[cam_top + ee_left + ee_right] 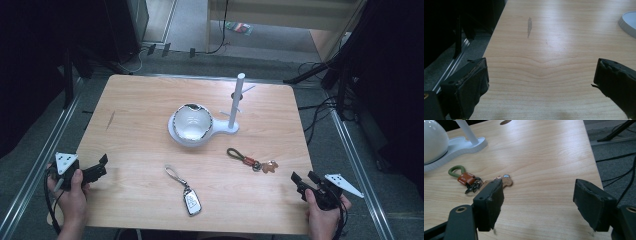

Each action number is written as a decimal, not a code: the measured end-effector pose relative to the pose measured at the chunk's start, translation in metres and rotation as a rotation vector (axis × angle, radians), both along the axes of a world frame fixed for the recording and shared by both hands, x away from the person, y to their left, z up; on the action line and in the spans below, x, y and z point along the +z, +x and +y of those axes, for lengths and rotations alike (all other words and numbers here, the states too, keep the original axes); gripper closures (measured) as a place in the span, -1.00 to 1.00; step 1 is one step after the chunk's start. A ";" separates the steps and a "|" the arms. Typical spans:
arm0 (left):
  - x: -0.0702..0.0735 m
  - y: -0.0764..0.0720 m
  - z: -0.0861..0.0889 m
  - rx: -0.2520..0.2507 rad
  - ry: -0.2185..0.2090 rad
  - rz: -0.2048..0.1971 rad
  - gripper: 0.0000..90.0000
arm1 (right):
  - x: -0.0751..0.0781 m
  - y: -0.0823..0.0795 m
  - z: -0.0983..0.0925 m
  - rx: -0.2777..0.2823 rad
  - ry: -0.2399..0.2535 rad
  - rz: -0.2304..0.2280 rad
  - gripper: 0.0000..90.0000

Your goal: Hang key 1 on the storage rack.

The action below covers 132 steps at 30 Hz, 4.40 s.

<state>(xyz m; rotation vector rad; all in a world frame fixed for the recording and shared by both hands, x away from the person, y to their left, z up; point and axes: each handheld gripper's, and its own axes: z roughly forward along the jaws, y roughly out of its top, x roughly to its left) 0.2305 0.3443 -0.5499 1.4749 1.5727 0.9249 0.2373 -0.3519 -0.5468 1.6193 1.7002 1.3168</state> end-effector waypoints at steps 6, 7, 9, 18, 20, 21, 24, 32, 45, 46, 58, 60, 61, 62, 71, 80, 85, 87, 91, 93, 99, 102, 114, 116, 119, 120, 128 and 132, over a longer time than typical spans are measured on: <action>0.000 0.001 0.000 0.000 0.001 0.007 -1.00 | 0.001 -0.001 0.004 0.008 -0.035 -0.005 -0.39; 0.000 0.001 0.000 0.000 0.001 0.007 -1.00 | 0.001 -0.001 0.004 0.008 -0.035 -0.005 -0.39; 0.000 0.001 0.001 0.001 -0.007 0.006 -1.00 | 0.001 -0.001 0.005 0.009 -0.052 -0.005 -0.38; 0.000 0.001 0.001 0.002 -0.014 0.003 -1.00 | 0.002 0.003 0.018 0.005 -0.121 0.010 -0.33; 0.000 0.001 0.002 0.003 -0.017 0.001 -1.00 | 0.002 0.003 0.020 0.011 -0.133 0.008 -0.33; 0.000 0.001 0.001 0.004 -0.017 0.001 -1.00 | 0.003 0.004 0.026 0.024 -0.153 0.008 -0.33; 0.000 0.001 0.002 0.000 -0.018 -0.002 -1.00 | 0.007 0.007 0.036 0.056 -0.198 0.003 -0.29; 0.000 0.001 0.002 -0.002 -0.017 0.001 -1.00 | 0.017 0.012 0.057 0.157 -0.324 0.007 -0.20; 0.000 0.001 0.001 -0.003 -0.017 0.002 -1.00 | 0.039 0.029 0.076 0.318 -0.398 0.047 -0.09; 0.000 0.001 0.001 -0.004 -0.016 0.002 -1.00 | 0.043 0.033 0.077 0.344 -0.392 0.067 -0.08; 0.000 0.002 0.001 -0.008 -0.016 0.003 -1.00 | 0.056 0.050 0.084 0.434 -0.431 0.149 -0.05; 0.000 0.002 0.002 -0.009 -0.015 0.006 -1.00 | 0.058 0.055 0.086 0.460 -0.451 0.174 -0.05; 0.000 0.002 0.002 -0.009 -0.015 0.006 -1.00 | 0.058 0.055 0.086 0.460 -0.451 0.174 -0.05; 0.000 0.002 0.002 -0.010 -0.016 0.006 -1.00 | 0.059 0.059 0.088 0.477 -0.467 0.189 -0.05; 0.000 0.002 0.002 -0.012 -0.016 0.007 -1.00 | 0.064 0.073 0.097 0.523 -0.502 0.234 -0.05; 0.000 0.002 0.001 -0.012 -0.014 0.009 -1.00 | 0.066 0.087 0.115 0.616 -0.584 0.300 -0.05; 0.000 0.002 0.002 -0.012 -0.015 0.010 -1.00 | 0.068 0.093 0.126 0.645 -0.633 0.323 -0.08; 0.000 0.002 0.002 -0.013 -0.017 0.011 -1.00 | 0.070 0.096 0.132 0.669 -0.653 0.336 -0.08; 0.000 0.002 0.002 -0.013 -0.016 0.012 -1.00 | 0.072 0.102 0.141 0.705 -0.676 0.351 -0.08; 0.000 0.002 0.002 -0.013 -0.017 0.011 -1.00 | 0.072 0.104 0.146 0.728 -0.677 0.361 -0.12; 0.000 0.002 0.002 -0.014 -0.019 0.012 -1.00 | 0.063 0.111 0.160 0.770 -0.693 0.409 -0.26; 0.000 0.002 0.002 -0.014 -0.019 0.012 -1.00 | 0.061 0.113 0.164 0.771 -0.704 0.413 -0.27; 0.000 0.002 0.002 -0.014 -0.015 0.013 -1.00 | 0.055 0.122 0.172 0.797 -0.727 0.436 0.11; 0.000 0.002 0.002 -0.014 -0.016 0.013 -1.00 | 0.054 0.124 0.173 0.813 -0.718 0.454 0.17; 0.000 0.002 0.002 -0.015 -0.016 0.015 -1.00 | 0.053 0.125 0.173 0.812 -0.719 0.473 0.21; 0.000 0.002 0.002 -0.015 -0.015 0.015 -1.00 | 0.052 0.126 0.173 0.825 -0.729 0.480 0.22; 0.000 0.002 0.002 -0.015 -0.015 0.015 -1.00 | 0.046 0.129 0.175 0.843 -0.781 0.501 0.33; 0.000 0.002 0.001 -0.015 -0.015 0.015 -1.00 | 0.044 0.130 0.175 0.840 -0.778 0.511 0.36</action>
